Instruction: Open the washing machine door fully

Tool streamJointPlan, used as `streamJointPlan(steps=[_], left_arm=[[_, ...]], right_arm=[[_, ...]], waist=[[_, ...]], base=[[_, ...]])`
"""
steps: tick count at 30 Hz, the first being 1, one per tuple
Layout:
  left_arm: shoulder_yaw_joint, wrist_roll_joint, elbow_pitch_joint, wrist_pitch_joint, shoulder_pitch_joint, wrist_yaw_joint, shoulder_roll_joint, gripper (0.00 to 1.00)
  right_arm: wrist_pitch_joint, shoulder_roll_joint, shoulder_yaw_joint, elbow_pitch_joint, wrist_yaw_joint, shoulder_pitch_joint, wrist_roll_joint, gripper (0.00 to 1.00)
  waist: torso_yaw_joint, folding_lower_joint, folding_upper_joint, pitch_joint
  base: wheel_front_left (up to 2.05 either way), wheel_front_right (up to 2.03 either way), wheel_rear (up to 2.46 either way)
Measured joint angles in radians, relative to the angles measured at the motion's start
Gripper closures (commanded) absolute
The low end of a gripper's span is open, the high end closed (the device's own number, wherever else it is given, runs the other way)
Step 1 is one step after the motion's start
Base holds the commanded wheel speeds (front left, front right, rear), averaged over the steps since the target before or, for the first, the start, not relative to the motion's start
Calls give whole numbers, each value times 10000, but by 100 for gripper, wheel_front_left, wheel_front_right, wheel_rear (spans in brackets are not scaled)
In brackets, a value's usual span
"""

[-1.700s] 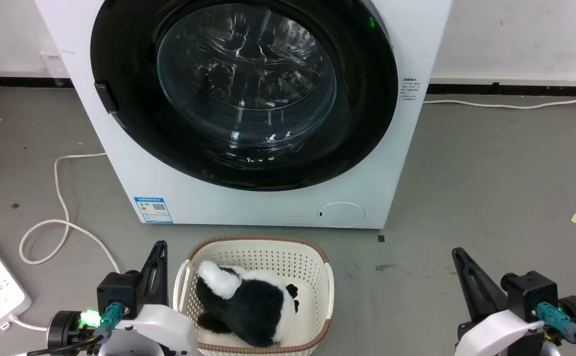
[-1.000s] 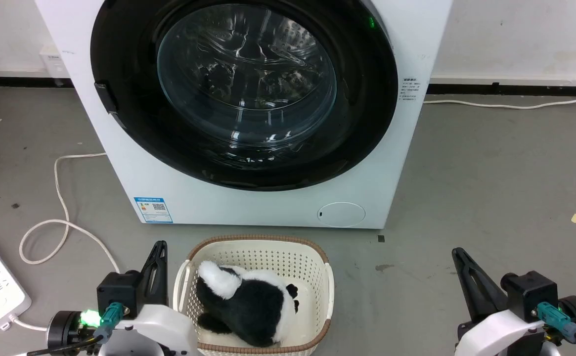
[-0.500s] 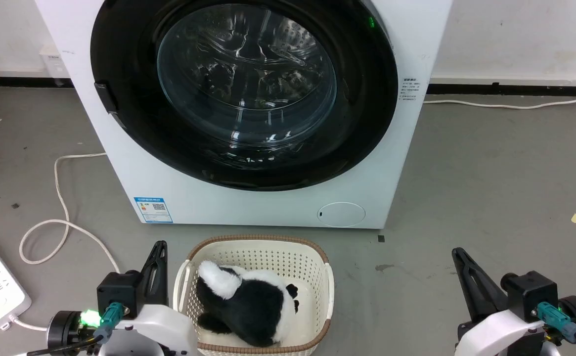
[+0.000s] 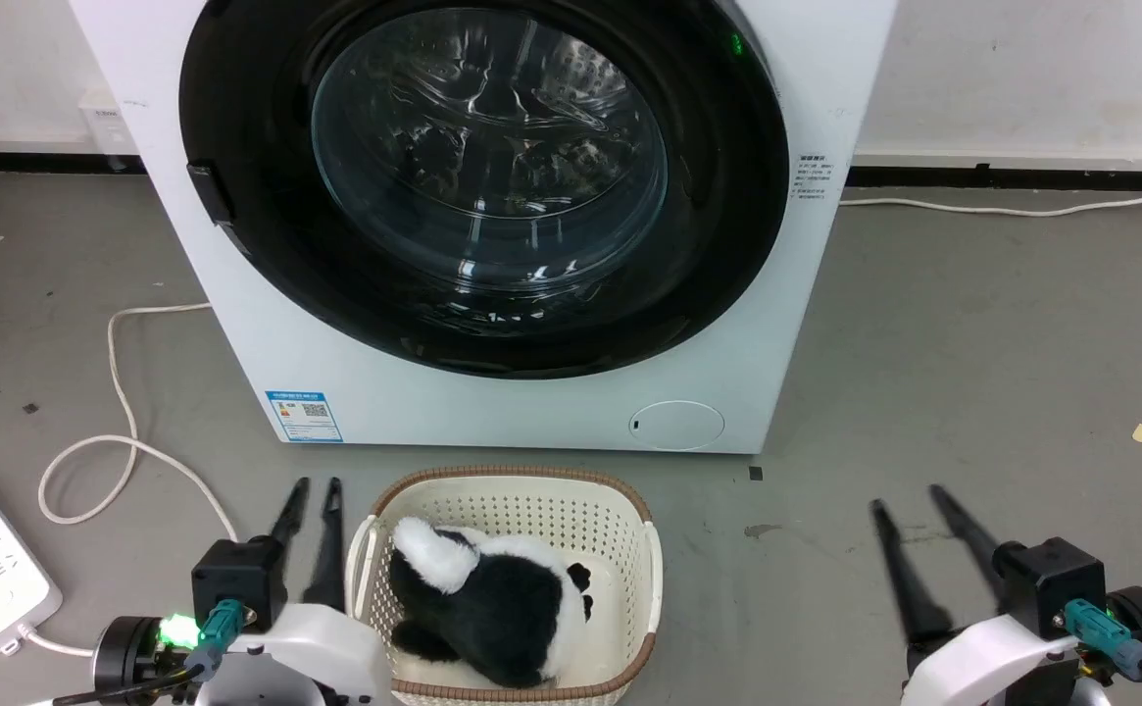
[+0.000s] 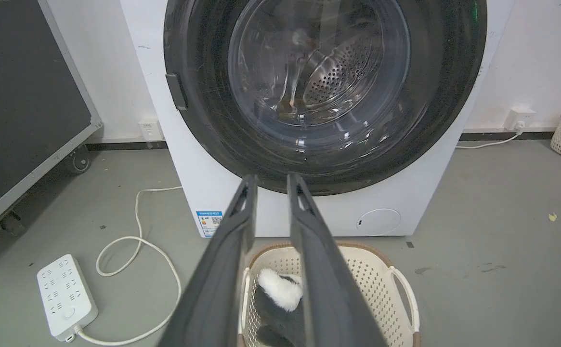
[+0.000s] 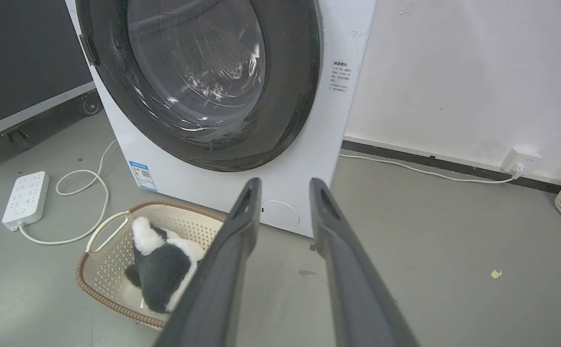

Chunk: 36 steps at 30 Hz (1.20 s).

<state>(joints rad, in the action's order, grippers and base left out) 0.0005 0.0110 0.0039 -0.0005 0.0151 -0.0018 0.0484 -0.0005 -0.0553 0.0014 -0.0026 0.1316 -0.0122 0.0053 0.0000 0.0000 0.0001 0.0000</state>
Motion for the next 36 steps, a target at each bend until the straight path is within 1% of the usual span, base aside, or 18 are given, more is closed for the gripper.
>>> streamJointPlan(steps=[13, 14, 25, 29, 36], left_arm=[[79, 12, -4, -180, 0, -15, 6, 0], [100, 23, -10, -272, 0, -102, 17, 0], [213, 188, -56, -458, 10, -207, 105, 0], [295, 278, -113, -562, 48, -282, 282, 0], [410, 447, -217, -711, 102, -366, 397, 0]], right_arm=[[-173, 0, -52, -8, 0, -6, 127, 0], [-257, 0, -75, -31, 0, -6, 155, 0], [-470, 0, -151, -50, 0, 28, 359, 0], [-564, 0, -151, -50, 0, 448, 418, 0], [-711, 0, -180, -2, 0, 1137, 575, 0]], waist=[[2, 0, 0, 68], [23, 0, 0, 138], [110, 0, 0, 479], [147, 0, 0, 720], [211, 0, 0, 1029]], base=[[0, 0, 0], [0, 0, 0], [0, 0, 0], [0, 0, 0], [0, 0, 0]])
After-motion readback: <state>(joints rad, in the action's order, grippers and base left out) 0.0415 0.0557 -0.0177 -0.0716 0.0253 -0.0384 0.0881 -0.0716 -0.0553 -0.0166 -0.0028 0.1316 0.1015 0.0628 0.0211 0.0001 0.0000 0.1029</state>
